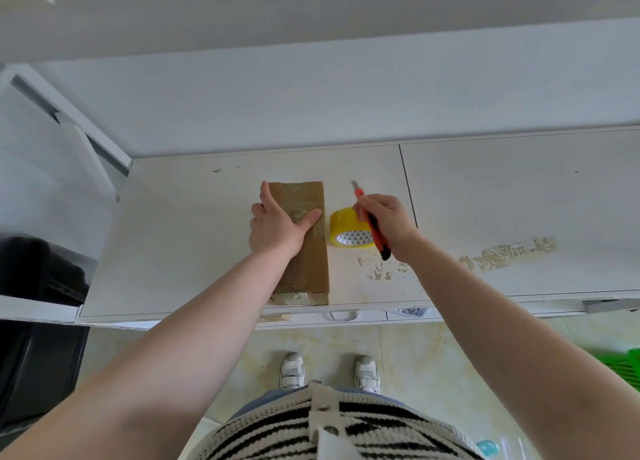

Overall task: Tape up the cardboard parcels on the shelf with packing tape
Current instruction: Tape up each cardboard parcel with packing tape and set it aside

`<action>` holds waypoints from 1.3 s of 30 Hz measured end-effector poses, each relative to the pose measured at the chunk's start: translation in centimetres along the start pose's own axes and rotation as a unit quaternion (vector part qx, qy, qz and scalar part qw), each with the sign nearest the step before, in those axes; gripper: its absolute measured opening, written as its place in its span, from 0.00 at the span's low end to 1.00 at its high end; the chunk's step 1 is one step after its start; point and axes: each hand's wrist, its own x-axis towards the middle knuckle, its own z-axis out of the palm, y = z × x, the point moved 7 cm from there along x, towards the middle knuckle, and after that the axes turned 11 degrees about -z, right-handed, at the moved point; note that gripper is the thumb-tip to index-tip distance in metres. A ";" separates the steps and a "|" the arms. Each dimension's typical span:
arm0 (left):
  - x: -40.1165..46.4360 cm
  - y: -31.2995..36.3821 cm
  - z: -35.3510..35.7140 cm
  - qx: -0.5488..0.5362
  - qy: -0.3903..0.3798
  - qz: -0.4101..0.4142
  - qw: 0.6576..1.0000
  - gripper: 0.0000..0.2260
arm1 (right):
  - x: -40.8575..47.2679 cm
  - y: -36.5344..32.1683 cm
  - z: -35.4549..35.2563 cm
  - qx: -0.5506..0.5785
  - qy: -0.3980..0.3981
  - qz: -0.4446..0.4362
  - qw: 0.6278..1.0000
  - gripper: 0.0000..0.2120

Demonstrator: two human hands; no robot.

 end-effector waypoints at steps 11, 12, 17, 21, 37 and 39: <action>-0.2 0.1 0.0 0.011 0.001 0.005 1.000 0.49 | -1.4 5.9 -6.4 -0.417 0.051 0.125 0.899 0.16; -0.2 0.1 0.0 0.013 0.001 0.005 1.000 0.49 | -0.7 4.3 -5.7 -0.406 0.054 0.078 0.909 0.18; -0.2 0.1 0.0 0.019 -0.005 -0.002 1.000 0.49 | 3.5 -0.3 1.9 -0.334 -0.203 -0.065 0.918 0.18; -0.3 0.1 -0.1 0.023 -0.015 0.000 1.000 0.49 | 3.9 -0.3 3.4 -0.264 -0.273 0.029 0.925 0.12; -1.1 0.3 -0.3 0.008 0.055 0.021 0.998 0.42 | -2.7 0.6 -2.8 -0.051 -0.012 0.079 0.995 0.08; -1.8 0.6 -1.2 -0.057 0.080 0.052 0.994 0.31 | -3.7 -0.1 -2.7 0.018 0.016 0.085 0.996 0.09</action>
